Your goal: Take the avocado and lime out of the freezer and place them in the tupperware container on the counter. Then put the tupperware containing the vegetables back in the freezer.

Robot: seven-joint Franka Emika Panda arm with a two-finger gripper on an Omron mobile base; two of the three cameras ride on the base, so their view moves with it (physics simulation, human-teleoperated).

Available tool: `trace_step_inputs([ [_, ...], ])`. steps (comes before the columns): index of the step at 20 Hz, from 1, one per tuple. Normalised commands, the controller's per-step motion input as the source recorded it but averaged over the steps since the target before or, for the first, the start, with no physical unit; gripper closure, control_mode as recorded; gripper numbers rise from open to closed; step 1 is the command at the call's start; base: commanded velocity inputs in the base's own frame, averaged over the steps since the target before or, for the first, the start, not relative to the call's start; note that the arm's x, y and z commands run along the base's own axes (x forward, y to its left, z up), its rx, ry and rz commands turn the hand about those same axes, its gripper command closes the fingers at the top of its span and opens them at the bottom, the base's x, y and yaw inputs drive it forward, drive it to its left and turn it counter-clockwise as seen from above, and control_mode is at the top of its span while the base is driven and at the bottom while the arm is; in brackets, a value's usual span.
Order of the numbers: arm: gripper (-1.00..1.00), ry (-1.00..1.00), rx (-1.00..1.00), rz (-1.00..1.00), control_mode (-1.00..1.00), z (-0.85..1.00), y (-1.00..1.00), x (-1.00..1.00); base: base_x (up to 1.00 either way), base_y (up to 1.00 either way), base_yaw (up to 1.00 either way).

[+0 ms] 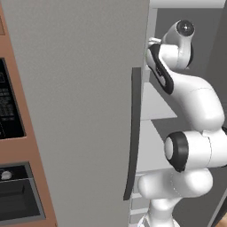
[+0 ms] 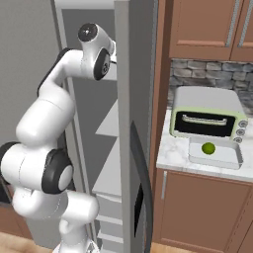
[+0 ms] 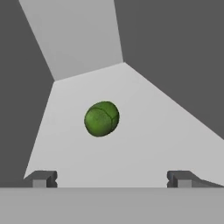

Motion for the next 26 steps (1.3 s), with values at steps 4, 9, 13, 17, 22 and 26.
trace_step_inputs([
  [4,-1.0,0.0,0.0,0.0,-1.0,-0.02,0.0,0.43,0.0,0.0,0.0],
  [9,-1.0,0.02,0.0,0.0,-1.0,-0.1,-0.03,0.35,0.0,0.0,0.0],
  [13,-1.0,0.03,0.02,0.0,-1.0,-0.18,-0.08,0.33,0.0,0.0,0.0],
  [17,-1.0,0.02,0.03,0.0,-1.0,-0.2,-0.11,0.32,0.0,0.0,0.0],
  [22,-1.0,0.02,0.03,0.01,-1.0,-0.12,-0.08,0.4,0.0,0.0,0.0],
  [26,-1.0,0.03,0.02,0.01,-1.0,-0.11,-0.01,0.44,0.0,0.0,0.0],
])
